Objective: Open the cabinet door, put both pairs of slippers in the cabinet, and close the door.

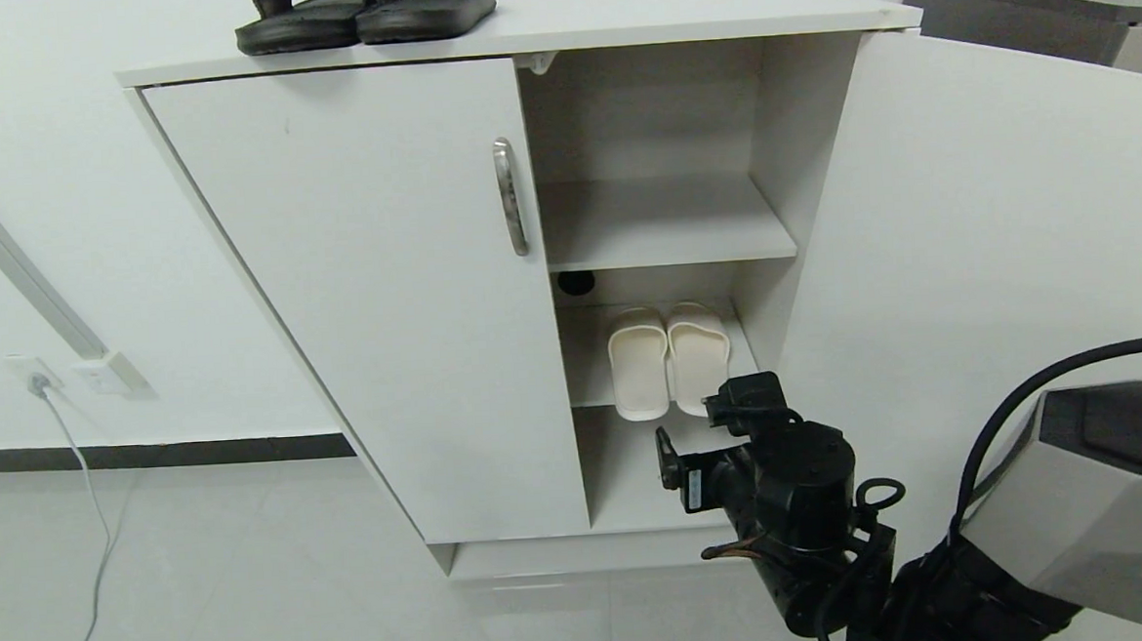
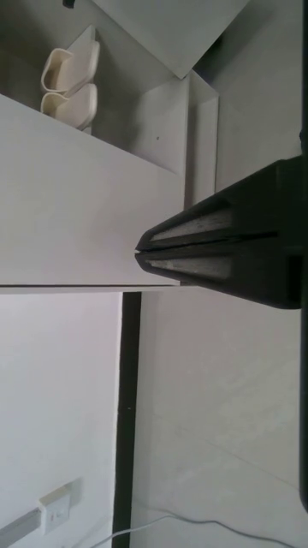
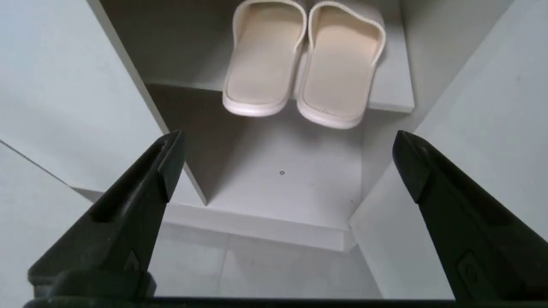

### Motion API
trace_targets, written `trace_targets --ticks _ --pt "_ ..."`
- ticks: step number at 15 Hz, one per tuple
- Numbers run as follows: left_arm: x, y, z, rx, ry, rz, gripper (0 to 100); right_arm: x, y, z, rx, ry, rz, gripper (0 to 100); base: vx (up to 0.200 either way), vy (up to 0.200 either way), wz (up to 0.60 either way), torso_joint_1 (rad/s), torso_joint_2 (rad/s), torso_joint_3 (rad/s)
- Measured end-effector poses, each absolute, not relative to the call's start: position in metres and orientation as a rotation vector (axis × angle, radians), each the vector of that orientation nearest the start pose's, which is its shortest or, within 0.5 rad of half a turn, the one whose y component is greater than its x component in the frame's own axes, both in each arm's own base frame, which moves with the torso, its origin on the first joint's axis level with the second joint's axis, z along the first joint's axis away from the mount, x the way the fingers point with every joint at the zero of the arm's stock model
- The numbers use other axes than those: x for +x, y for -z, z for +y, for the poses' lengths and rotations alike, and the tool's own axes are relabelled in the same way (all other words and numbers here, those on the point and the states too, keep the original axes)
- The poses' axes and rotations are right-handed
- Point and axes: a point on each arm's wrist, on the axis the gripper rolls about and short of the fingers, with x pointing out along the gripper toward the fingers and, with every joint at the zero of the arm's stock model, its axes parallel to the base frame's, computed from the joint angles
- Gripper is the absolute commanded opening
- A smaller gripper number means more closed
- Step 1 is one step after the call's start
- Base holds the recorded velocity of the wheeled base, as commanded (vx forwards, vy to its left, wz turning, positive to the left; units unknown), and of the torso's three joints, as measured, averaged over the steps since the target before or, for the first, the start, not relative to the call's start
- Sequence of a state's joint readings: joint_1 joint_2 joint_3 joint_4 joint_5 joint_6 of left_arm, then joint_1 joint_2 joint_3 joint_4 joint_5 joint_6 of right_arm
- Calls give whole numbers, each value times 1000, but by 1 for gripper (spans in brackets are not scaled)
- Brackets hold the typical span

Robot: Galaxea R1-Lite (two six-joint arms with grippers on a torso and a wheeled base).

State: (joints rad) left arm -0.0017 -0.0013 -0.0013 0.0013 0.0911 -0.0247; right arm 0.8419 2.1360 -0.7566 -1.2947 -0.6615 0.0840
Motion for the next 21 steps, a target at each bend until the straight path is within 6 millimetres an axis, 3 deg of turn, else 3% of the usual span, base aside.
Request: trace_targets --ticks 7,16,21 --pt "-23 -76 2 -23 -88 -3 0 251 -87 264 21 -182 74 100 0 0 0 3 2 149" --pt "-23 -76 2 -23 -79 -2 0 249 -86 265 5 -190 77 100 0 0 0 0 0 0" --pt "-23 -76 2 -23 -80 -1 0 247 -85 265 0 -192 82 100 0 200 0 9 -2 4"
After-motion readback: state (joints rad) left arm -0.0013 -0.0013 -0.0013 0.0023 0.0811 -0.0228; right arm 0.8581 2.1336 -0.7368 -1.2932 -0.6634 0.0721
